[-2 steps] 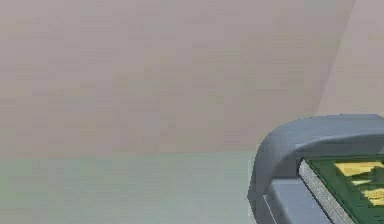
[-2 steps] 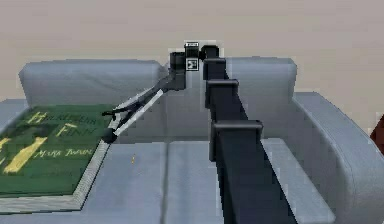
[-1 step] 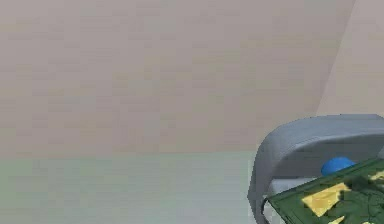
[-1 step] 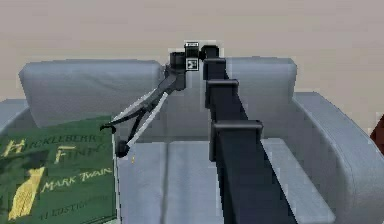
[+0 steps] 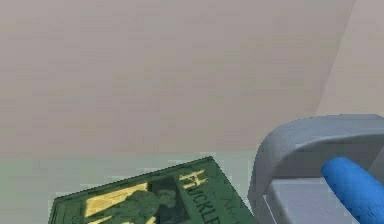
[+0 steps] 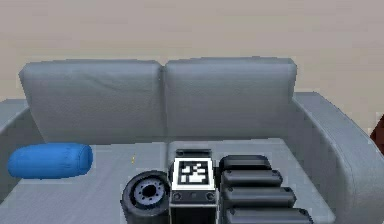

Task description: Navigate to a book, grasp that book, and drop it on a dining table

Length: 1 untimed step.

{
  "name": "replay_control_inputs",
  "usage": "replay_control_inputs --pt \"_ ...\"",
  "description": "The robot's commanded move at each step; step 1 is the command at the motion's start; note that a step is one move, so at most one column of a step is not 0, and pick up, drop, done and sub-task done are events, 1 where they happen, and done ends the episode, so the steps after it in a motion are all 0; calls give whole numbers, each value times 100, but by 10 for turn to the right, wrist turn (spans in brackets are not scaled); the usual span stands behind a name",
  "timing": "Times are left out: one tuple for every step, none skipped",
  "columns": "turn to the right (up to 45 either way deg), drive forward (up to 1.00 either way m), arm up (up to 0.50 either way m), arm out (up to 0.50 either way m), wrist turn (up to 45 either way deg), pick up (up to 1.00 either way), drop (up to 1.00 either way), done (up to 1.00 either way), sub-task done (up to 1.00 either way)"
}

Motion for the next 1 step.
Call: replay_control_inputs --pt "-450 0 0 0 0 0 0 0 0"
